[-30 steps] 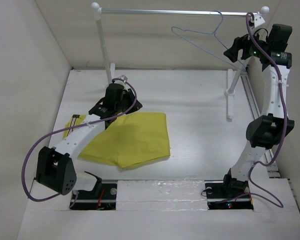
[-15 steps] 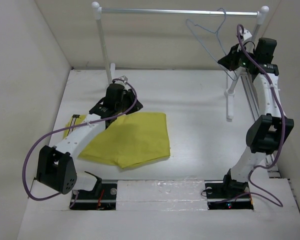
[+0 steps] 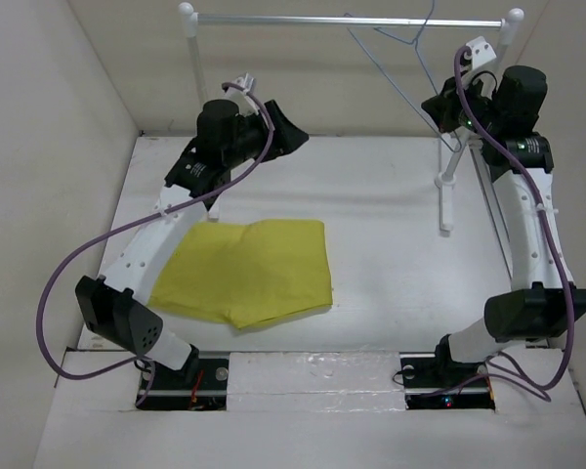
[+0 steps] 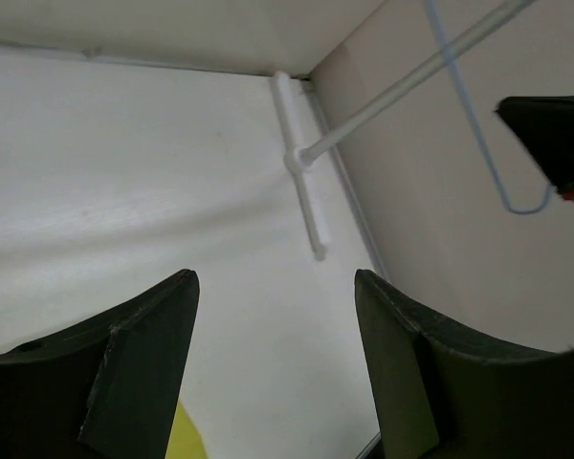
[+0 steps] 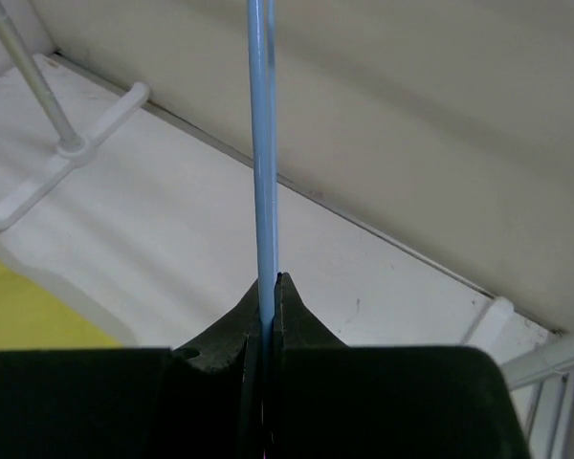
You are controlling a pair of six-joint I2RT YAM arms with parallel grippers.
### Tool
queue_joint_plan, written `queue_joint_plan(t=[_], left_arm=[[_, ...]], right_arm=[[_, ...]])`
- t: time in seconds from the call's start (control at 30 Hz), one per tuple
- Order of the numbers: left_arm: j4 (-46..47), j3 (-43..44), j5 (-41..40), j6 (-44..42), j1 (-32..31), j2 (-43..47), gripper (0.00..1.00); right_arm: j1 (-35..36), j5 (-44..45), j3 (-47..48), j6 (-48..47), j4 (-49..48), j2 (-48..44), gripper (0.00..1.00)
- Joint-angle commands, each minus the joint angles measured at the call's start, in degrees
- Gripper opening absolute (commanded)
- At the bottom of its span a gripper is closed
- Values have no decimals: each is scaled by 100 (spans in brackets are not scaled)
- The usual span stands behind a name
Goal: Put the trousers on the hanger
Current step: Pick up the hanger from the clothesline, then place the trousers on the hanger.
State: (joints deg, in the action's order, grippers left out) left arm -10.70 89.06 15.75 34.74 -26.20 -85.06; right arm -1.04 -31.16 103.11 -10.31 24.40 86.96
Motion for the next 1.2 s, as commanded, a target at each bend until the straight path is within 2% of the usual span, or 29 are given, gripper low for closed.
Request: queue_joint_plan(t=[0.0,0.17,0.4,0.63,0.87,0.93,0.97,1.03,1.17], left_arm=[[129,559,350,-20,-359,-125,62],[323,1157,421,94,-772,-493,63],[393,2247,324,156,-1125,-1249,63],[51,3380,-265,-11,-1309,-2084,63],[68,3452,-318,50,-1362,-2498,59],[85,3399,-318,85,-1362,-2525,52],[138,3303,-318,94,-1362,-2481,44],[199,3172,-353,94,-1362,-2455,36],[200,2864,-388,85,-1362,-2367,40]], right_arm=[[77,874,-71,-173,-191,-371,0],[463,1356,-1246,-235,-331,-916,0],[1104,1674,-2109,-183,-208,-1453,0],[1895,2140,-2690,116,-85,-1726,0],[2397,2298,-2849,336,-138,-1744,0],[2555,2368,-2858,389,-59,-1709,0],[2713,2621,-2858,432,72,-1708,0],[2898,2780,-2910,520,160,-1726,0],[3276,3394,-3183,749,188,-1884,0]])
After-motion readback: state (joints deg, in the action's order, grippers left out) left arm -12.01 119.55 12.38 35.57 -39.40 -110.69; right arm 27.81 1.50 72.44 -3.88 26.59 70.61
